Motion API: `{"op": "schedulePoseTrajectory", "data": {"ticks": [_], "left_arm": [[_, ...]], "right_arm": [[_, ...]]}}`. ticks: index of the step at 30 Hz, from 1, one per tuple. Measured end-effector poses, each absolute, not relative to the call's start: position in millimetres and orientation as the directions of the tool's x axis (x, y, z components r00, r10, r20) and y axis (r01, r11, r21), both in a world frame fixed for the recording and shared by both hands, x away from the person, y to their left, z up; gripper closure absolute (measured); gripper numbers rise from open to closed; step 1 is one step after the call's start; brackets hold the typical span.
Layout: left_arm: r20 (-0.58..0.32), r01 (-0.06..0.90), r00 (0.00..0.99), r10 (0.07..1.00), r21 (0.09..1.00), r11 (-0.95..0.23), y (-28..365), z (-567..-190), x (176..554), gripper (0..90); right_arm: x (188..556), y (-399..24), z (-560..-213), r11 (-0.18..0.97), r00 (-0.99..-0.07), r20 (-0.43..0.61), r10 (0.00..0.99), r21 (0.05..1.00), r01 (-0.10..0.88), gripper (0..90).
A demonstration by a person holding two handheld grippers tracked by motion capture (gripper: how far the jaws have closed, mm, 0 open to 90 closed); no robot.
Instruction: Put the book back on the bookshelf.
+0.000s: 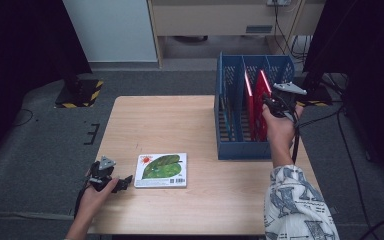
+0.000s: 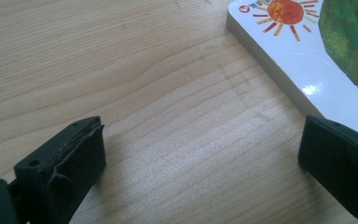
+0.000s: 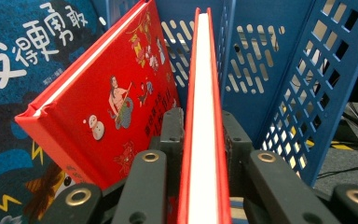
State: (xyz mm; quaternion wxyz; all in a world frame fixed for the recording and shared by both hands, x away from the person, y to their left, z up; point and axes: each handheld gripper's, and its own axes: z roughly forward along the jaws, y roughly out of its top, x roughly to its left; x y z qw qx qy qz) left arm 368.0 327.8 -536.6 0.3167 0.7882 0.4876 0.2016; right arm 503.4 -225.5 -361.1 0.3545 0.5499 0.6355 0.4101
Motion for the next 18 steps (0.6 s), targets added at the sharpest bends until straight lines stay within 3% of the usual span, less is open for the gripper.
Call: {"op": "schedulePoseTrajectory", "data": {"ticks": [11, 18], "left_arm": [[0.010, 0.642, 0.446, 0.895, 0.694, -0.327, 328, -536, 368, 0.0], [0.010, 0.640, 0.448, 0.894, 0.695, -0.328, 327, -536, 368, 0.0]], "right_arm": [[510, -220, -352, 0.100, -0.169, -0.028, 0.985, 0.894, 0.436, 70.0], [516, -217, -352, 0.109, -0.159, -0.039, 0.987, 0.883, 0.457, 74.8]]}}
